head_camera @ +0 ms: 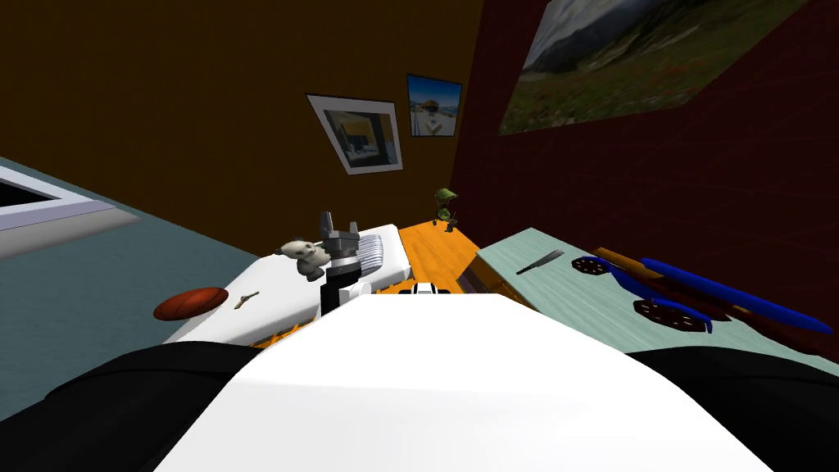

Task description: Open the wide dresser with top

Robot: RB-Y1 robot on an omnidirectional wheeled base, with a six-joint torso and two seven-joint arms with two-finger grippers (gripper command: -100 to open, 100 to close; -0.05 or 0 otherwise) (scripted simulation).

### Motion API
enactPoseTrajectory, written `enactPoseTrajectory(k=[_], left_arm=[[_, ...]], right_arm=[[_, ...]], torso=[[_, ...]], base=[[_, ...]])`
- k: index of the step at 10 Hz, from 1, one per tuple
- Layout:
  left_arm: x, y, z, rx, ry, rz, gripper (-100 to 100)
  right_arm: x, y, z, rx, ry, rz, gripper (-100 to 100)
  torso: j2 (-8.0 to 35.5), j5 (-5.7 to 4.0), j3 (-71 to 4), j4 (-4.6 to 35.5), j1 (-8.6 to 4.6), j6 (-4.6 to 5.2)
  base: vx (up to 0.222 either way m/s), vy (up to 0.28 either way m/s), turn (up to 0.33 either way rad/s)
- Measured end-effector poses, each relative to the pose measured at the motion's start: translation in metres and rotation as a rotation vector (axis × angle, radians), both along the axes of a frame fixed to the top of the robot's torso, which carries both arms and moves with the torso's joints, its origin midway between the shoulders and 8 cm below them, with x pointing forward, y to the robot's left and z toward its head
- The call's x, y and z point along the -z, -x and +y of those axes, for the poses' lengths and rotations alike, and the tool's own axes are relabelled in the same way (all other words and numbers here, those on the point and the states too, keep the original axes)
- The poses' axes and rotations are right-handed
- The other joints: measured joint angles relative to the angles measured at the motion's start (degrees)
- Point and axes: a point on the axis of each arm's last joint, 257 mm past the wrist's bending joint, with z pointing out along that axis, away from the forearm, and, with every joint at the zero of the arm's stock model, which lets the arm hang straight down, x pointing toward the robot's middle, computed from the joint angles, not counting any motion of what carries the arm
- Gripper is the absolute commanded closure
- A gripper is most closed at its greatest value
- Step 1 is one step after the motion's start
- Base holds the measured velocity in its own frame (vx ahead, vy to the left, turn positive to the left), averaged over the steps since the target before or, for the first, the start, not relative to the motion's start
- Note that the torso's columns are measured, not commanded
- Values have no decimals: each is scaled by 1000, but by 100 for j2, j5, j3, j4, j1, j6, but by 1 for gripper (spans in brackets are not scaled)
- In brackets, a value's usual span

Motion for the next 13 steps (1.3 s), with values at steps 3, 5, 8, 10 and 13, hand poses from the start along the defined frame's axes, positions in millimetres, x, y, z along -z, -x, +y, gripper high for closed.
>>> enactPoseTrajectory(k=[3,5,8,10,13], left_arm=[[0,0,0,0,0,0,0],[0,0,0,0,0,0,0],[0,0,0,0,0,0,0],[0,0,0,0,0,0,0],[0,0,0,0,0,0,0]], right_arm=[[-11,18,-16,-29,90,92,-100],[-22,28,-24,-46,149,144,-100],[-36,39,-36,-70,237,216,-100],[-46,41,-42,-90,296,258,-100],[-63,45,-51,-123,385,315,-100]], torso=[[-12,-1,-6,-2,-4,-5],[-7,-2,-3,-1,-4,-5],[-5,0,-3,-1,0,0],[-5,0,-3,-1,0,0],[-7,-1,-3,-1,-3,-4]], base=[[29,-12,159],[28,-24,191],[27,-23,171],[23,-20,167],[20,-24,130]])
